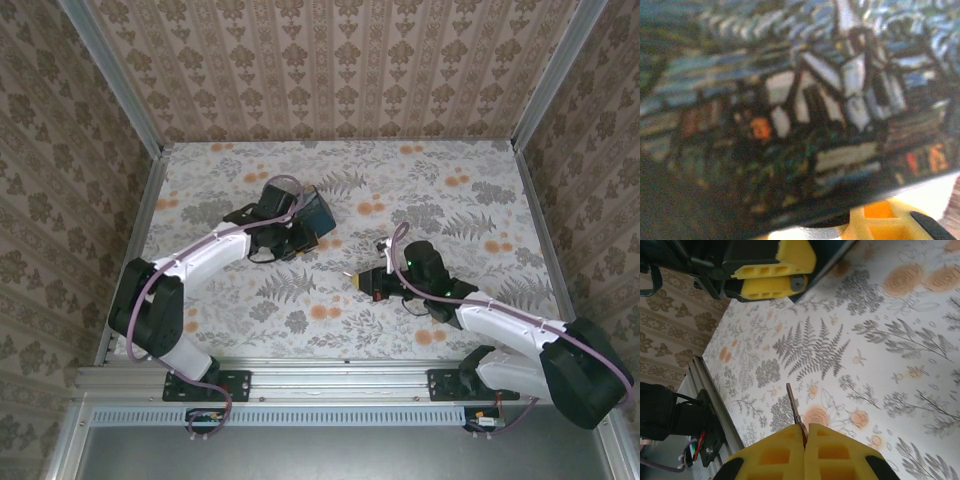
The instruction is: Unlock a padlock with a key
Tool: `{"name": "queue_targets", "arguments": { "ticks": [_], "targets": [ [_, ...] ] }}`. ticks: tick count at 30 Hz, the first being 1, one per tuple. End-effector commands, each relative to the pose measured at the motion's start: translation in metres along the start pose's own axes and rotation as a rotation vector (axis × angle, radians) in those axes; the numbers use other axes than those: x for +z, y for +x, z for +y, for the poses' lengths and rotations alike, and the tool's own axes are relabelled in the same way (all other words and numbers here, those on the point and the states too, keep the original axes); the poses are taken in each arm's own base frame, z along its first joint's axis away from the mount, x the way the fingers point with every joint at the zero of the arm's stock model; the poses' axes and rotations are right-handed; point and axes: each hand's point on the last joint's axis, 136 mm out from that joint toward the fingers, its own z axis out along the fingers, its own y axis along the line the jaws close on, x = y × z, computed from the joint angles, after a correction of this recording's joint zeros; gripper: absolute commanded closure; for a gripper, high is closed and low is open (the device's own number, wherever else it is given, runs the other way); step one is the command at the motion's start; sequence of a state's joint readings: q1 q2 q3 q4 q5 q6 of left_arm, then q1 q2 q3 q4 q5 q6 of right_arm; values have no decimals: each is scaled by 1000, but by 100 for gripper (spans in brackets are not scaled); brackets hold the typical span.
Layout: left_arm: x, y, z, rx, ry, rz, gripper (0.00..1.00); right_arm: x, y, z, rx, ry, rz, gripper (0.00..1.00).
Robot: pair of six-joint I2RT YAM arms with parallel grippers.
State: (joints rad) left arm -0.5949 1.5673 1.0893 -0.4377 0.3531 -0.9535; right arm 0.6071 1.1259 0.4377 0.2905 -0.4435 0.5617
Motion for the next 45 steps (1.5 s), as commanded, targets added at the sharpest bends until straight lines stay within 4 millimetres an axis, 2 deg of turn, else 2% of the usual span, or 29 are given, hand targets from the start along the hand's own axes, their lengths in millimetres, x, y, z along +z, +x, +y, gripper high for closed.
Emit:
{"name": "queue_targets", "arguments": {
  "ticks": [1,9,13,20,28,36,37,45],
  "targets": [
    [-23,18,-38,-137,141,108,87,-2,-29,18,-60,-9,-139,100],
    [-37,27,-38,-359,208,94,87,18,-37,30,-170,-83,-174,100],
    [-46,31,-37,-383,212,85,86,28,-43,35,-206,-108,-157,100],
    [-49,33,-28,-423,197,78,86,32,-50,50,-231,-179,-159,100],
    [-53,27,-24,-457,209,62,87,42,-51,51,-253,-166,-134,100],
    [-57,26,-17,-471,216,51,87,46,-61,53,-266,-144,-163,100],
    [-58,25,-17,-473,217,50,87,51,-57,48,-257,-133,-149,100],
    [-58,25,-15,-477,217,49,87,62,-58,45,-252,-117,-135,100]
  ]
}}
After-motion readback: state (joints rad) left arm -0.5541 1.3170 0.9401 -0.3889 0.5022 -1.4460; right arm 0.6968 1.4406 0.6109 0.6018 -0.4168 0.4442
